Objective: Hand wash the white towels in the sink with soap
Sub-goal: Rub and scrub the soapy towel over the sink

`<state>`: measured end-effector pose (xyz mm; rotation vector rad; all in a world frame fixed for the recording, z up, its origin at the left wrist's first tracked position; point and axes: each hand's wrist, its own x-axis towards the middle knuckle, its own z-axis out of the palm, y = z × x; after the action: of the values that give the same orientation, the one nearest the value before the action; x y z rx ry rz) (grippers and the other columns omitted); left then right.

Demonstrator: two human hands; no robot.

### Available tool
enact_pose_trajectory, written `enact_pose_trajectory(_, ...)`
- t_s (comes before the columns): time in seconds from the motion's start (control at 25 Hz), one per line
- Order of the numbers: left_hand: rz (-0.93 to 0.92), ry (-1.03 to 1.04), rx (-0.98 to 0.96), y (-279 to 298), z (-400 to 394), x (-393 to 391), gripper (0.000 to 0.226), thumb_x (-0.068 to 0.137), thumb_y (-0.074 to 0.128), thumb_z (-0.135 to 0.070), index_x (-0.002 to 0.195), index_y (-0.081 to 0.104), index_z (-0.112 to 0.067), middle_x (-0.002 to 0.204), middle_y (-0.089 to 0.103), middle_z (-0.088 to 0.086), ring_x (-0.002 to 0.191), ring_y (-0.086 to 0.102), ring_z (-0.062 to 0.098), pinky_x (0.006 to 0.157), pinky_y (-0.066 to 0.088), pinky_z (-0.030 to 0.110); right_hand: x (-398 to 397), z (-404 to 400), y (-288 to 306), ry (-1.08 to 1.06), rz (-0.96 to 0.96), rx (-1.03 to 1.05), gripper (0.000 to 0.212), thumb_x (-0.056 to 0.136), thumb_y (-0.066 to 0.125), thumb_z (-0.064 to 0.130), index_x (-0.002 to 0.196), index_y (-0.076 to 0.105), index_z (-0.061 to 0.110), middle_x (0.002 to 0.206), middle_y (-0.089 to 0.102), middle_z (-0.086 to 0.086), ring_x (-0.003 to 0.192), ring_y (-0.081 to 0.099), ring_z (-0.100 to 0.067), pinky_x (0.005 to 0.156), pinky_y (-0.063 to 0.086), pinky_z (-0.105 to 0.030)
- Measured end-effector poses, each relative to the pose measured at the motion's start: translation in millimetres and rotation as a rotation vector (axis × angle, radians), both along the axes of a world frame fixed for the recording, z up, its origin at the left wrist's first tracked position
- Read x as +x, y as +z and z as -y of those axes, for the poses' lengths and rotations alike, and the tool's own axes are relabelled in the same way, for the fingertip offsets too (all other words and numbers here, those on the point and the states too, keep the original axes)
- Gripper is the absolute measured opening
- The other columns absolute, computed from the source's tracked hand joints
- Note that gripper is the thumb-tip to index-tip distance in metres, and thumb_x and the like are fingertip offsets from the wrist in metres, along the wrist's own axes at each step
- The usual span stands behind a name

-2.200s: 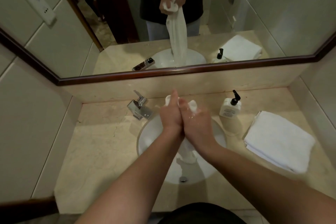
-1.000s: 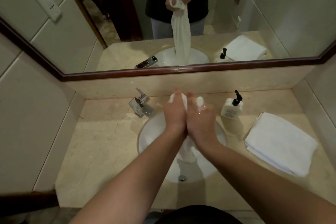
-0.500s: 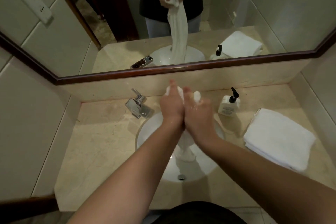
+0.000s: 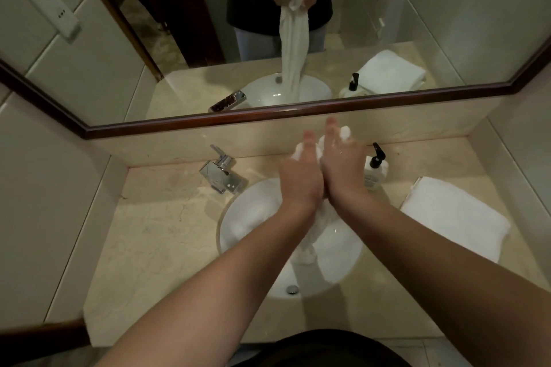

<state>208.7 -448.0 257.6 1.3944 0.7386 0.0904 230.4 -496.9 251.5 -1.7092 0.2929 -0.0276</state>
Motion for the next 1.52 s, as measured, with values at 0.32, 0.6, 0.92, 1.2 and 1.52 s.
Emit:
enact_pose_trajectory(0.32,0.006,0.041,0.016,1.5,-1.8,-0.9,0.043,0.1,0.051,-0.047,0.074,0.064,-0.015,0.069,0.068,-0.002,0.069,0.066,0.013,0.067,0.052,0.03,-12.9,-0.7,6.6,0.046,-0.042,0.002,0.043,0.101,0.051,0.036,0.064,0.046,0.017,0.059,0.05,-0.001,0.044,0.052,0.01,0.042,0.036,-0.011)
enact_pose_trajectory(0.6,-0.065,-0.008,-0.029,0.8,-3.0,-5.9,0.045,0.101,0.046,-0.05,0.088,0.067,-0.013,0.078,0.069,-0.001,0.073,0.065,0.011,0.062,0.052,0.025,-18.7,-1.8,12.6,0.006,-0.045,0.053,0.045,0.1,0.052,0.034,0.06,0.043,0.018,0.055,0.046,0.005,0.043,0.05,-0.006,0.04,0.036,-0.007)
enact_pose_trajectory(0.92,-0.043,0.083,-0.069,-0.1,-11.5,-5.2,0.046,0.101,0.051,-0.046,0.076,0.064,-0.01,0.06,0.064,-0.005,0.062,0.062,0.014,0.055,0.048,0.024,-27.5,-8.4,2.8,0.096,-0.005,0.063,0.053,0.097,0.056,0.043,0.059,0.053,0.007,0.05,0.053,-0.006,0.039,0.05,0.0,0.044,0.039,-0.016)
enact_pose_trajectory(1.2,-0.06,0.004,0.02,2.6,-9.0,-13.1,0.044,0.101,0.047,-0.048,0.102,0.07,-0.011,0.096,0.072,0.009,0.091,0.068,0.025,0.081,0.055,0.036,-31.7,-6.9,-1.0,0.056,-0.066,0.073,0.044,0.097,0.056,0.042,0.063,0.055,0.015,0.055,0.056,0.001,0.046,0.056,0.002,0.046,0.041,-0.015)
enact_pose_trajectory(1.52,-0.044,-0.007,0.006,-0.7,-26.2,-12.1,0.044,0.103,0.045,-0.048,0.077,0.061,-0.016,0.073,0.063,0.001,0.065,0.059,0.01,0.059,0.046,0.021,-34.3,-21.4,-4.6,0.067,-0.047,0.036,0.044,0.098,0.054,0.043,0.068,0.061,0.012,0.062,0.062,-0.005,0.053,0.06,-0.005,0.051,0.044,-0.02)
